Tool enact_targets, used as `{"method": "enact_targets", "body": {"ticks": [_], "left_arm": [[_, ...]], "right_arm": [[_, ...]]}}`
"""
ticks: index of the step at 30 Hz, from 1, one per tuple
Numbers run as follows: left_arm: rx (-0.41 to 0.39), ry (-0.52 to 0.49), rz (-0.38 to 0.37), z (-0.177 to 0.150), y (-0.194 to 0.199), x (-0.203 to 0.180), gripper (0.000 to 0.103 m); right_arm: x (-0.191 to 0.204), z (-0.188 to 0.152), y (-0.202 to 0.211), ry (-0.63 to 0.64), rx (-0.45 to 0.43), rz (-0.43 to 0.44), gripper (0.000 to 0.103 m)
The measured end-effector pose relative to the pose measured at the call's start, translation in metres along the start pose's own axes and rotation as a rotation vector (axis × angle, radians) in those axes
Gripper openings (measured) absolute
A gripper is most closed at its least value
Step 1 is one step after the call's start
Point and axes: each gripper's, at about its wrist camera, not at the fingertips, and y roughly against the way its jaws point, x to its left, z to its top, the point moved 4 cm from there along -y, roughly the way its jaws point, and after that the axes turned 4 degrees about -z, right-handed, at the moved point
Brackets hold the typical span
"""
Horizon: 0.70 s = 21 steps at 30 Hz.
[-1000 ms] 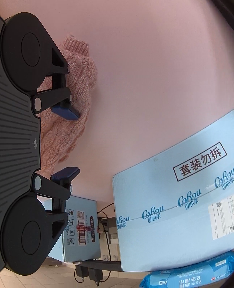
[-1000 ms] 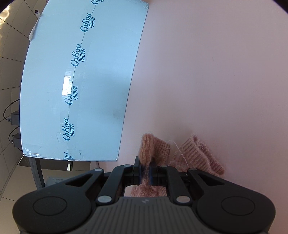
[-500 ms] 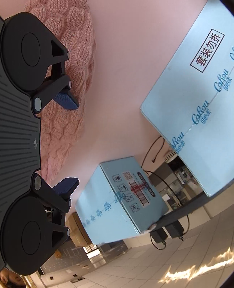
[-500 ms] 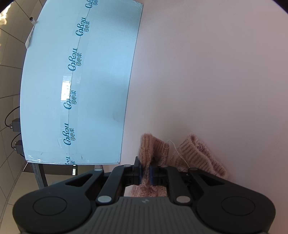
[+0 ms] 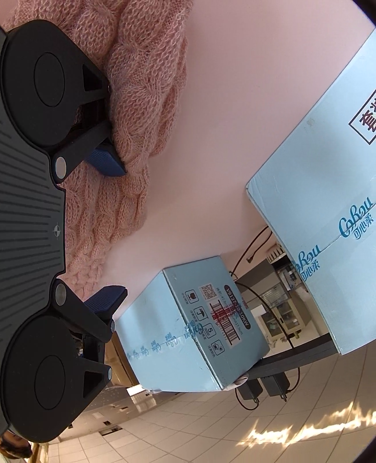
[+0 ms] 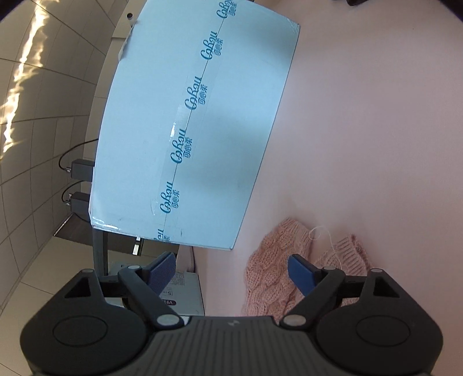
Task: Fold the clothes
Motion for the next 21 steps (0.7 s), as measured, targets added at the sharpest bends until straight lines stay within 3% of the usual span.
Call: {"method": "enact_targets", "body": {"ticks": [5,10,15,16,17,18,21], "left_arm": [[-0.003,-0.02,-0.02,-0.001,0.0,0.001,0.085],[-0.004,0.062,-0.101,0.004,0.004,0.011,0.085],[-0.005,0.1,-0.135,0.006,0.006,0.015,0.085],[-0.005,0.104,-0.139,0.006,0.006,0.016,0.085],[-0.004,0.107,-0.143,0.006,0.007,0.016,0.085],[-0.004,0.109,-0.146,0.006,0.007,0.017,0.085],[-0.002,0.12,-0.156,0.006,0.007,0.017,0.085]], "right_arm": [[-0.004,-0.03,-0.025,-0.009,0.105,-0.034,0.086],[0.001,-0.017,-0.041,0.048,-0.03,-0.147,0.083],[0.011,-0.018,-0.058,0.132,-0.033,-0.216,0.081],[0.012,-0.019,-0.061,0.147,-0.031,-0.227,0.073],[0.013,-0.021,-0.065,0.169,-0.024,-0.245,0.044],[0.011,-0.022,-0.067,0.177,-0.022,-0.256,0.022],[0.003,-0.023,-0.068,0.157,-0.038,-0.26,0.018]]}}
